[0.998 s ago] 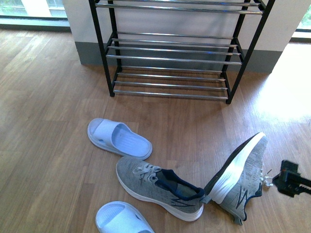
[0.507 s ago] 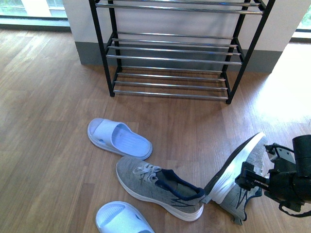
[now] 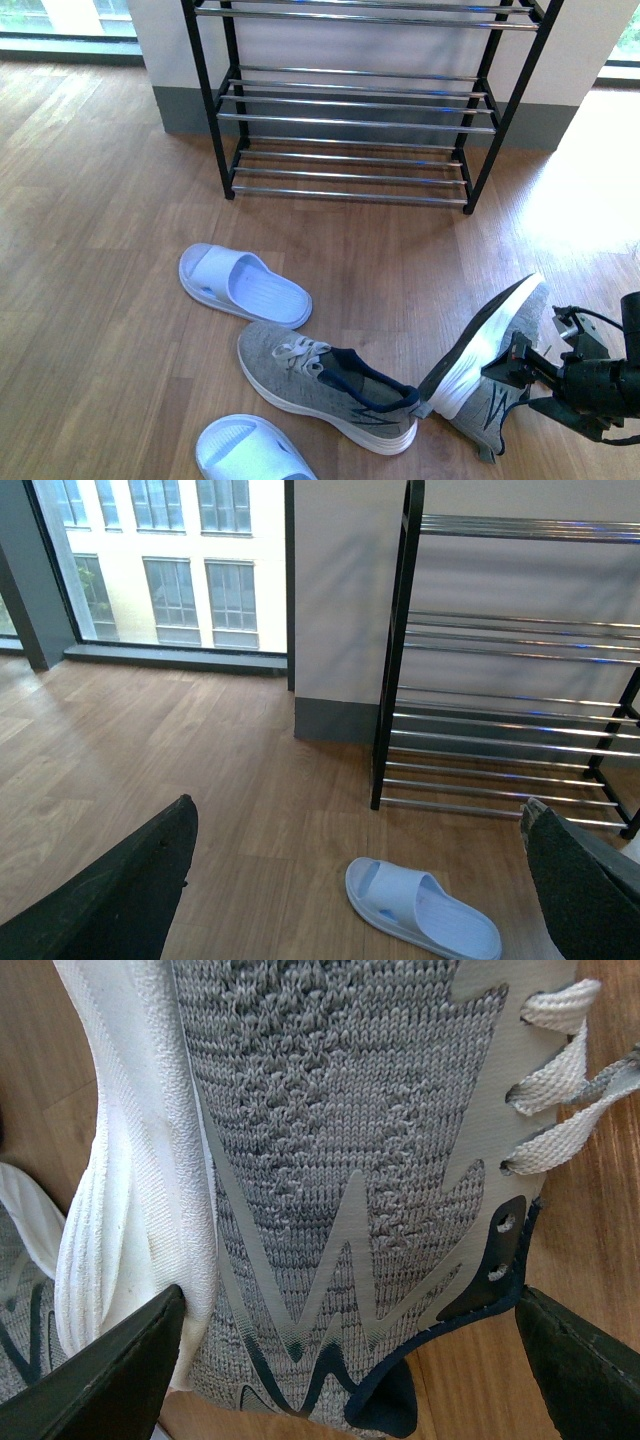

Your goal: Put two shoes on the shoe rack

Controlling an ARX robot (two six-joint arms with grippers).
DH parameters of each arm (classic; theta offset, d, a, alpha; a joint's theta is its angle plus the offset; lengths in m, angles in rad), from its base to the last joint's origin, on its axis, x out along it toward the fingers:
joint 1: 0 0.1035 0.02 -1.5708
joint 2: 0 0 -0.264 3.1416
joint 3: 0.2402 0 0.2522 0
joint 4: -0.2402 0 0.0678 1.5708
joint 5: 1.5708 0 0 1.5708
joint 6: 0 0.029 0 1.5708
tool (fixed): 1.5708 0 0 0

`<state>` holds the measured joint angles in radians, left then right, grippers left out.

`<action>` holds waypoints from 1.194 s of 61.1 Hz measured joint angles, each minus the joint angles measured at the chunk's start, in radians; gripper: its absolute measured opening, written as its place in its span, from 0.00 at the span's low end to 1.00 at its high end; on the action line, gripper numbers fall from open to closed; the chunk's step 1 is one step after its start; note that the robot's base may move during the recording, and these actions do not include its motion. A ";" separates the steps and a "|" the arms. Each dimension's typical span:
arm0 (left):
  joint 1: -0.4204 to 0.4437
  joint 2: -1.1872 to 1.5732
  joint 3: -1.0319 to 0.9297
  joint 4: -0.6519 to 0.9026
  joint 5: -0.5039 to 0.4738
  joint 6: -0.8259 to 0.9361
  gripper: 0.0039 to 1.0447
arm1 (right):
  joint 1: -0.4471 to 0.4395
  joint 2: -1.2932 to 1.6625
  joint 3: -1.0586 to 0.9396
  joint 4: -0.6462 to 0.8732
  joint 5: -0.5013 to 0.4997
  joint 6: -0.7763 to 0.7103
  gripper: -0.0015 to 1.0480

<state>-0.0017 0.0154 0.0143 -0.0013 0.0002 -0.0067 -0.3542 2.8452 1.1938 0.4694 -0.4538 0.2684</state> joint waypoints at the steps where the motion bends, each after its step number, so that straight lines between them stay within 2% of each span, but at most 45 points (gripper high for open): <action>1: 0.000 0.000 0.000 0.000 0.000 0.000 0.91 | 0.000 0.000 0.001 -0.001 -0.011 0.003 0.91; 9: 0.000 0.000 0.000 0.000 0.000 0.000 0.91 | -0.008 -0.008 -0.013 0.021 -0.082 0.048 0.91; 26: 0.000 0.000 0.000 0.000 0.000 0.000 0.91 | -0.034 -0.175 -0.207 0.222 -0.286 0.163 0.91; 34: 0.000 0.000 0.000 0.000 0.000 0.000 0.91 | -0.007 -0.288 -0.312 0.216 -0.311 0.130 0.91; 41: 0.000 0.000 0.000 0.000 0.000 0.000 0.91 | 0.082 -0.364 -0.415 0.251 -0.291 0.100 0.91; 47: 0.000 0.000 0.000 0.000 0.000 0.000 0.91 | 0.164 -0.421 -0.484 0.269 -0.178 0.073 0.91; 50: 0.000 0.000 0.000 0.000 0.000 0.000 0.91 | 0.202 -0.439 -0.494 0.244 -0.038 -0.017 0.91; 54: 0.000 0.000 0.000 0.000 0.000 0.000 0.91 | 0.238 -0.446 -0.515 0.266 0.087 -0.116 0.91; 58: 0.000 0.000 0.000 0.000 0.000 0.000 0.91 | 0.277 -0.449 -0.520 0.285 0.156 -0.141 0.91; 65: 0.000 0.000 0.000 0.000 0.000 0.000 0.91 | 0.338 -0.449 -0.472 0.274 0.244 -0.100 0.91; 73: 0.000 0.000 0.000 0.000 0.000 0.000 0.91 | 0.370 -0.422 -0.349 0.216 0.332 0.053 0.91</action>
<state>-0.0017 0.0154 0.0143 -0.0013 0.0002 -0.0067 0.0162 2.4237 0.8452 0.6849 -0.1223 0.3210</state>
